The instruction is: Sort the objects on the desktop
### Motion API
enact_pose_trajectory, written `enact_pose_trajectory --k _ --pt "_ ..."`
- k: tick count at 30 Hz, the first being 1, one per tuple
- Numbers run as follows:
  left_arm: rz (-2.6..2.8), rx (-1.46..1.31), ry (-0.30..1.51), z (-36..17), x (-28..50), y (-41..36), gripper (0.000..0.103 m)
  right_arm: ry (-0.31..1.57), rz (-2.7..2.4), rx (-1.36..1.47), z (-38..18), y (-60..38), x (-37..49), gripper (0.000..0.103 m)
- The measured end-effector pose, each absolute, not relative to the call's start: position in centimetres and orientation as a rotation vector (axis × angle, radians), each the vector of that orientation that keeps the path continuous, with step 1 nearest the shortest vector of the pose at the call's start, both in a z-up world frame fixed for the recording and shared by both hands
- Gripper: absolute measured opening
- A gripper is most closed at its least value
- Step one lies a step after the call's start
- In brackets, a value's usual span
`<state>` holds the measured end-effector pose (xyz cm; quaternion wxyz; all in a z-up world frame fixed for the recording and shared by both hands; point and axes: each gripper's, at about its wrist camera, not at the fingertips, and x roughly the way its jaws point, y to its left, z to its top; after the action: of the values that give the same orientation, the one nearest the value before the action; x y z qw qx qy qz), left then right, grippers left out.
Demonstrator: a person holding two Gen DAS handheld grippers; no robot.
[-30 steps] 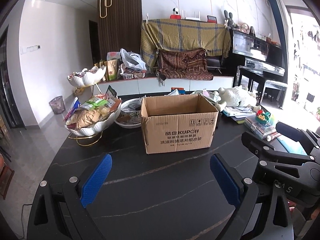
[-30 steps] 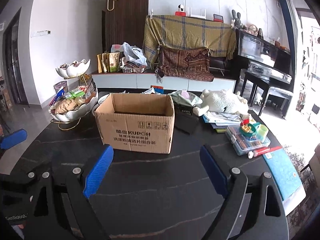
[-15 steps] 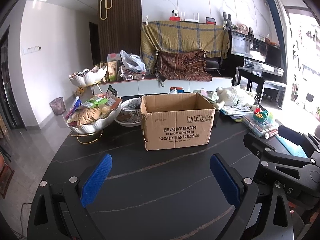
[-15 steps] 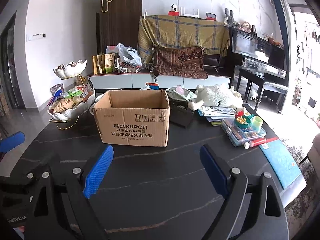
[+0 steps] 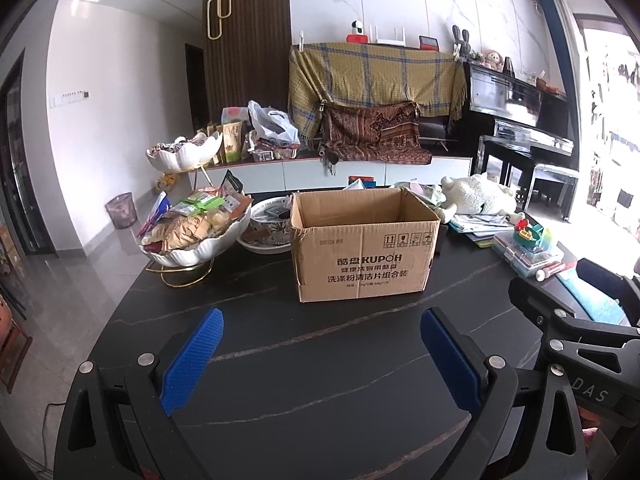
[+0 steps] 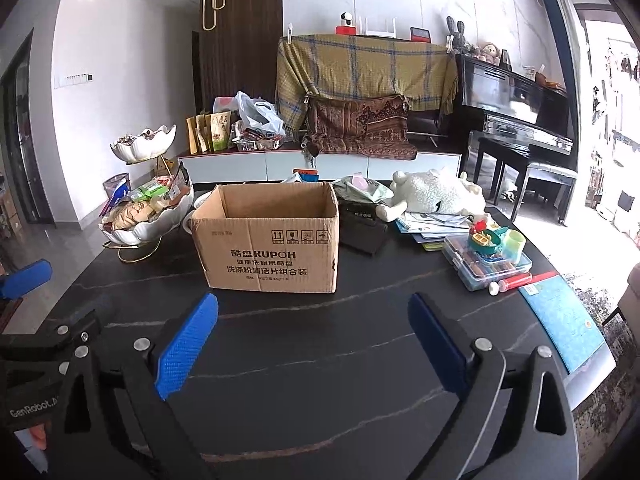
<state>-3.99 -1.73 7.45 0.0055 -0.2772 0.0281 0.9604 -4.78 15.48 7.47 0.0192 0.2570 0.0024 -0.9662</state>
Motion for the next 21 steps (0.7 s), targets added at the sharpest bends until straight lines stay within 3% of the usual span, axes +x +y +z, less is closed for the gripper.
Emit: enact_pose_trajectory --k 21 --pt "3.015 -0.869 0.1 6.98 -4.06 -1.25 0.098 0.049 -3.048 0.817 7.34 15.54 -4.53 0.095"
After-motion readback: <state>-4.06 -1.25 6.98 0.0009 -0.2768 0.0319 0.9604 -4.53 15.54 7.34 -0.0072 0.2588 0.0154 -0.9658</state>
